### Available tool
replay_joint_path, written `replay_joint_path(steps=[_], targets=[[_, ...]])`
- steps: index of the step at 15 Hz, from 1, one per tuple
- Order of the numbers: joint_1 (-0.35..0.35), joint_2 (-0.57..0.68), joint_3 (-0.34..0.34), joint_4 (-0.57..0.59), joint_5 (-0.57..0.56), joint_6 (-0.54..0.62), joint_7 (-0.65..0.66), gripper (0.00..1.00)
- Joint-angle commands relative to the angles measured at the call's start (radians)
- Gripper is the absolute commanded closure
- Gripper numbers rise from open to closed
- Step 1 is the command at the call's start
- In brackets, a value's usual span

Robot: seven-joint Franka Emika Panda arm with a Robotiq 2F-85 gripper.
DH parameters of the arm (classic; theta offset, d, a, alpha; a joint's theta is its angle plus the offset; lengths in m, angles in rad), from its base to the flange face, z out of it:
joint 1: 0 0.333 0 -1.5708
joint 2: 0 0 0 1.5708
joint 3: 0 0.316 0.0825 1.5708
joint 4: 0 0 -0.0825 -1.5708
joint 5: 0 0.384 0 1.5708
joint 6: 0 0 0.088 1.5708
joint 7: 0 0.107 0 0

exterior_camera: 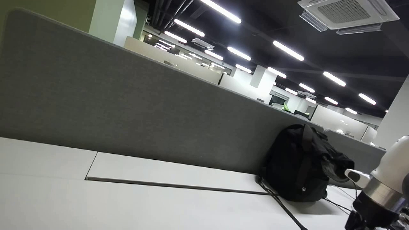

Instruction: Remove the silver lid from the white mug

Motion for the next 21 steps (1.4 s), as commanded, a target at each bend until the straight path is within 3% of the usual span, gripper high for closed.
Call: replay_joint_path(steps=[1,5,8,10,11,13,14,18,21], targets=[[-0.075,-0.002,0.064,0.012,0.0,0.016,0.02,1.0],[-0.298,-0.122,0.303,-0.019,0.108,-0.018,-0.054,1.0],[-0.478,-0.2,0.501,-0.009,0.267,-0.099,-0.173,1.0],[-0.528,-0.255,0.541,0.002,0.343,-0.182,-0.236,1.0],[-0.547,-0.281,0.551,0.007,0.372,-0.221,-0.261,0.74],[-0.565,-0.328,0.542,0.01,0.404,-0.285,-0.282,0.68],[-0.426,-0.353,0.395,0.013,0.453,-0.311,-0.316,0.6],[-0.26,-0.414,0.175,0.008,0.44,-0.386,-0.31,0.34],[-0.166,-0.437,0.057,0.008,0.392,-0.433,-0.275,0.12]])
